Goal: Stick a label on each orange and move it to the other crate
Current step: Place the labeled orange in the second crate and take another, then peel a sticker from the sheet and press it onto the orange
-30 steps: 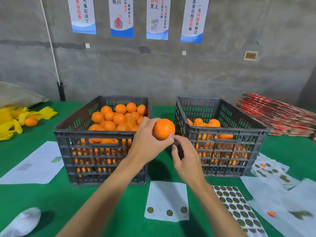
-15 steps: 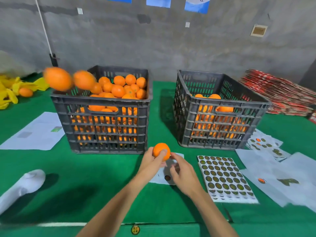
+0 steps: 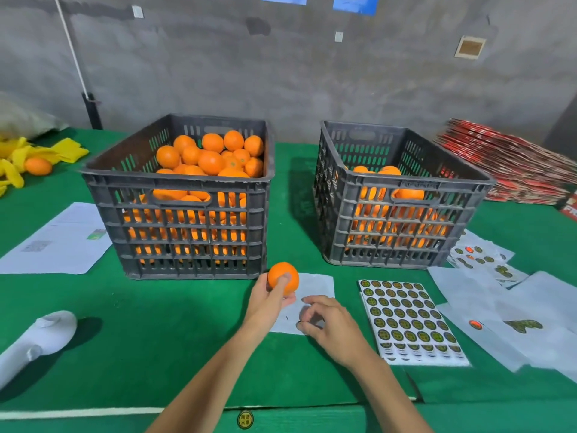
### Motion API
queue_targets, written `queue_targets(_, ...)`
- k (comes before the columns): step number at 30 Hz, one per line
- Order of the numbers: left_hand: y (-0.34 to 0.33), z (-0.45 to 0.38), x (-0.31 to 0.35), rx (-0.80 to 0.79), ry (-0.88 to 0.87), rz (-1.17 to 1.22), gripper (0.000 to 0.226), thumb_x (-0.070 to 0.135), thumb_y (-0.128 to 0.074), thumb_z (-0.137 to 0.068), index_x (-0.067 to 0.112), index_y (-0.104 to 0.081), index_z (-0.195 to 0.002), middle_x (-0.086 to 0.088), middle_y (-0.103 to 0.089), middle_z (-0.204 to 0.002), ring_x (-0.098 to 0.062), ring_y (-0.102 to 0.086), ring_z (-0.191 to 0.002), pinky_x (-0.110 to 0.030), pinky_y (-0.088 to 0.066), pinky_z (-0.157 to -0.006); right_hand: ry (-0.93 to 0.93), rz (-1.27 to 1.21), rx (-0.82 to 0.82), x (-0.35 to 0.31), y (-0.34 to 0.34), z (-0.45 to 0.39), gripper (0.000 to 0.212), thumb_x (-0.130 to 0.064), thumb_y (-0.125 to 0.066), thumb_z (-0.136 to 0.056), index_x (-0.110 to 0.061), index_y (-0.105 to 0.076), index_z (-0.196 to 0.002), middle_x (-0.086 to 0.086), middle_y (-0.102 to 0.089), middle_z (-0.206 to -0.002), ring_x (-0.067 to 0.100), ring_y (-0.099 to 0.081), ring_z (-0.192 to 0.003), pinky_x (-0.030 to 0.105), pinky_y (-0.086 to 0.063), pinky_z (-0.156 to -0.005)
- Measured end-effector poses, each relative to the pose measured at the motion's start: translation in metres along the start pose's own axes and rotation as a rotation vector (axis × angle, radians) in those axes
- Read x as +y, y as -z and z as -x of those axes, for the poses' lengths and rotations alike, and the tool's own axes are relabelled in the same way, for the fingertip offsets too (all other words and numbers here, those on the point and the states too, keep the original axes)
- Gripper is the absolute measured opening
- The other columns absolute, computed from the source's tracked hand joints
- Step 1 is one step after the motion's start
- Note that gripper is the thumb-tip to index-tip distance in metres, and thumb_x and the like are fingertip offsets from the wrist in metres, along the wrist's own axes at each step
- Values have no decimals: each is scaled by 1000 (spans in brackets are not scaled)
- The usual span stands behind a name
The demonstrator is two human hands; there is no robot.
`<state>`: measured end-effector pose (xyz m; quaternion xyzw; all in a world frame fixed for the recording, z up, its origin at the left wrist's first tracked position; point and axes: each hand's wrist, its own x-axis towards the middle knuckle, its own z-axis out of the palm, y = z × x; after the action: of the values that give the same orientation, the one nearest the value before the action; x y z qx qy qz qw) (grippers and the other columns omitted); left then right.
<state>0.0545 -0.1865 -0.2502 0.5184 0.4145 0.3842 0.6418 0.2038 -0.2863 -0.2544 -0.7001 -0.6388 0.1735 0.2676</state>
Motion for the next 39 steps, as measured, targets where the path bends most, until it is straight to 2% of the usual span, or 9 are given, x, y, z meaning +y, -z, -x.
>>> queue_targets(8,-3,-5,7,-49,-11,-16,36,32,-68,-98,14,-62,-128,-8,-72,-118,-17,-76,-95,-30,-61,-83,-90,-638,251,-29,26,-7,17,-27,-67,-98,-32,-80,-89,-21,-72,-115,-5,-60,-115,28,-46,-103)
queue_targets(13,-18,-9,35,-79,-69,36,46,55,-75,-87,24,-68,-121,-4,-76,-107,-23,-75,-97,-46,-57,-98,-79,-853,453,-58,55,-33,14,-18,-69,-97,-25,-81,-95,-14,-74,-117,1,-66,-112,20,-54,-94)
queue_targets(18,-34,-16,78,-148,-65,254,74,65,-78,-70,14,-69,-123,-23,-71,-114,-33,-71,-94,-57,-53,-96,-19,-861,540,-76,77,-49,15,-16,-72,-94,-27,-82,-91,-8,-73,-120,6,-70,-106,21,-57,-82)
queue_targets(22,-44,-16,109,-190,-152,172,72,68,-80,-70,20,-69,-122,-12,-75,-111,-25,-71,-93,-43,-53,-85,22,-834,576,-86,94,-54,13,-24,-75,-93,-34,-77,-101,-12,-72,-118,14,-70,-106,37,-58,-88)
queue_targets(26,-51,-17,139,-220,-217,167,69,55,-83,-70,17,-65,-126,-7,-76,-114,-25,-73,-106,-44,-58,-94,27,-882,538,-96,123,-57,40,-31,-77,-89,-34,-65,-127,-15,-71,-120,5,-68,-108,23,-57,-86)
queue_targets(29,-55,-20,161,-284,-254,218,72,47,-88,-70,12,-65,-128,-10,-73,-122,-25,-70,-116,-41,-57,-98,10,-920,464,-103,141,-64,37,-32,-75,-91,-30,-68,-127,-16,-72,-122,0,-66,-113,24,-55,-95)
queue_targets(32,-63,-27,182,-254,-305,138,65,57,-84,-71,21,-69,-124,-2,-75,-119,-19,-70,-115,-36,-55,-98,28,-899,424,-110,157,-74,33,-38,-67,-96,-38,-66,-129,-21,-70,-122,-1,-65,-114,29,-55,-99)
queue_targets(36,-71,-38,219,-227,-347,-63,56,73,-65,-76,37,-66,-119,14,-74,-118,0,-69,-107,-23,-52,-90,79,-938,440,-117,181,-95,25,-36,-69,-96,-32,-68,-121,-6,-77,-110,12,-73,-101,28,-62,-77)
queue_targets(39,-66,-51,242,-162,-382,-249,48,63,-51,-98,39,-50,-140,24,-46,-141,2,-50,-129,-25,-37,-107,133,-726,595,-112,201,-112,36,-37,-78,-88,-31,-65,-122,-8,-74,-109,9,-70,-102,30,-60,-83)
